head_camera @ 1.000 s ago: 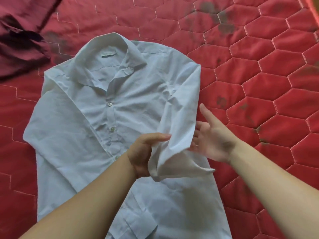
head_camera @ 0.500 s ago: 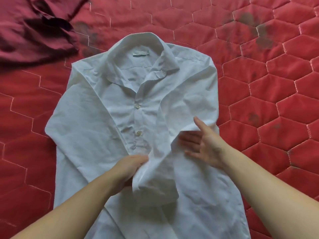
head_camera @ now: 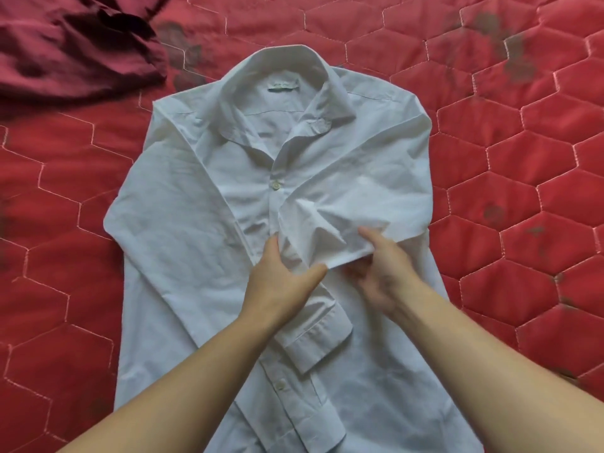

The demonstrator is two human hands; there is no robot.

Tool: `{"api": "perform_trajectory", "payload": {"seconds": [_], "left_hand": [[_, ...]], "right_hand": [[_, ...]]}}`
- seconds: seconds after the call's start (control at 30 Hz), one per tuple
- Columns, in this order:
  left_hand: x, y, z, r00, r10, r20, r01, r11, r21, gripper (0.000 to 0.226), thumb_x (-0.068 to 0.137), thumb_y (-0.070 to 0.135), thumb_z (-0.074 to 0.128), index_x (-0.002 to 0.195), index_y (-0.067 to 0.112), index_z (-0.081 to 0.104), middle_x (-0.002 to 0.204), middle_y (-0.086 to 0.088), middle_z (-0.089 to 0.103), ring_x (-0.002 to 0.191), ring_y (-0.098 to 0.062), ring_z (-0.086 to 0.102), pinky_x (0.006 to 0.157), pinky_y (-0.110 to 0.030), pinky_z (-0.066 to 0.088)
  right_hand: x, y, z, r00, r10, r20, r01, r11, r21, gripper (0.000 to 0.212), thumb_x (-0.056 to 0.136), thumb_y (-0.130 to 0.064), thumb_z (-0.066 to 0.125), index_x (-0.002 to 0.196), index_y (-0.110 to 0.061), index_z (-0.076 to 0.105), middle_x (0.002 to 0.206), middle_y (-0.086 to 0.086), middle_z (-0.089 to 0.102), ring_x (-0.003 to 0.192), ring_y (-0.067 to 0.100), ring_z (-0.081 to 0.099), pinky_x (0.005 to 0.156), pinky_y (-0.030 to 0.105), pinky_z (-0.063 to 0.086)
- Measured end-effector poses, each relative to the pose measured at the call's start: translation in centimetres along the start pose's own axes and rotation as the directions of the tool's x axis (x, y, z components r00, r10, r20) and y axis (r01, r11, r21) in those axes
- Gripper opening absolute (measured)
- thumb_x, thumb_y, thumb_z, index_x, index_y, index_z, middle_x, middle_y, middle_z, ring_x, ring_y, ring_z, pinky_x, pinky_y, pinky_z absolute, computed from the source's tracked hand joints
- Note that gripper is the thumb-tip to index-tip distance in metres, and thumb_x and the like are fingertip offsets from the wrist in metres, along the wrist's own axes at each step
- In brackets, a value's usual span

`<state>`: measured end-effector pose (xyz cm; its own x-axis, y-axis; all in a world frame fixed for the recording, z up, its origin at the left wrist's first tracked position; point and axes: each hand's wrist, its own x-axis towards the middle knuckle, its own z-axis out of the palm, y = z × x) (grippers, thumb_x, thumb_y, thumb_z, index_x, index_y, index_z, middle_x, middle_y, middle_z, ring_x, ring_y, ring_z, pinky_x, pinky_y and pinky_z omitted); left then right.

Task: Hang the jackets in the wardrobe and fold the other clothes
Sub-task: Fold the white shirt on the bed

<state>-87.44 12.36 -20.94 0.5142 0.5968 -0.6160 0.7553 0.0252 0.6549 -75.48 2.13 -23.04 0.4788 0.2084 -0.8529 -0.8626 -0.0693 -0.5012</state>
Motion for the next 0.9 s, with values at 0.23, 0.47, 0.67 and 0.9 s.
{"api": "perform_trajectory", "payload": {"seconds": [0.23, 0.47, 0.67, 0.9], "left_hand": [[0.0, -2.1, -1.7, 0.963, -0.269, 0.009, 0.248, 0.877, -0.411, 0.026, 0.084, 0.004, 0.045, 0.086, 0.017, 0.068, 0.082, -0.006, 0.068, 0.068, -0.018, 0.062, 0.061, -0.029, 0.050], [-1.8, -2.3, -1.6, 0.855, -0.184, 0.485, 0.496, 0.564, -0.660, 0.068, 0.087, 0.064, 0.044, 0.123, 0.010, 0.065, 0.116, -0.019, 0.068, 0.106, -0.035, 0.066, 0.091, -0.048, 0.053], [-2.2, -2.4, -1.6, 0.840, -0.295, 0.455, 0.524, 0.658, -0.541, 0.022, 0.079, 0.007, 0.045, 0.092, 0.007, 0.062, 0.082, -0.014, 0.063, 0.072, -0.027, 0.062, 0.069, -0.032, 0.053], [-2.4, -3.3, -4.6, 0.857, -0.057, 0.512, 0.441, 0.594, -0.673, 0.045, 0.059, -0.004, 0.034, 0.085, 0.004, 0.070, 0.078, -0.013, 0.072, 0.066, -0.025, 0.070, 0.057, -0.030, 0.058]], "right_hand": [[-2.0, 0.8, 0.1, 0.997, 0.071, 0.025, -0.074, 0.986, 0.152, 0.020, 0.098, -0.017, 0.053, 0.113, -0.008, 0.062, 0.091, 0.010, 0.071, 0.074, 0.022, 0.069, 0.065, 0.035, 0.055], [-5.6, 3.8, -0.5, 0.936, 0.223, 0.274, -0.135, 0.943, -0.305, 0.044, 0.091, -0.050, 0.055, 0.114, -0.015, 0.067, 0.108, 0.005, 0.073, 0.096, 0.021, 0.068, 0.082, 0.037, 0.050], [-6.0, 6.3, -1.6, 0.975, 0.021, 0.221, 0.071, 0.914, -0.398, 0.014, 0.095, -0.022, 0.057, 0.097, -0.019, 0.071, 0.091, -0.006, 0.073, 0.079, 0.007, 0.066, 0.063, 0.020, 0.045], [-7.7, 4.9, -2.6, 0.884, 0.103, 0.456, 0.173, 0.834, -0.524, 0.034, 0.083, -0.026, 0.074, 0.115, -0.016, 0.066, 0.108, -0.004, 0.073, 0.097, 0.007, 0.069, 0.068, 0.014, 0.051]]}}
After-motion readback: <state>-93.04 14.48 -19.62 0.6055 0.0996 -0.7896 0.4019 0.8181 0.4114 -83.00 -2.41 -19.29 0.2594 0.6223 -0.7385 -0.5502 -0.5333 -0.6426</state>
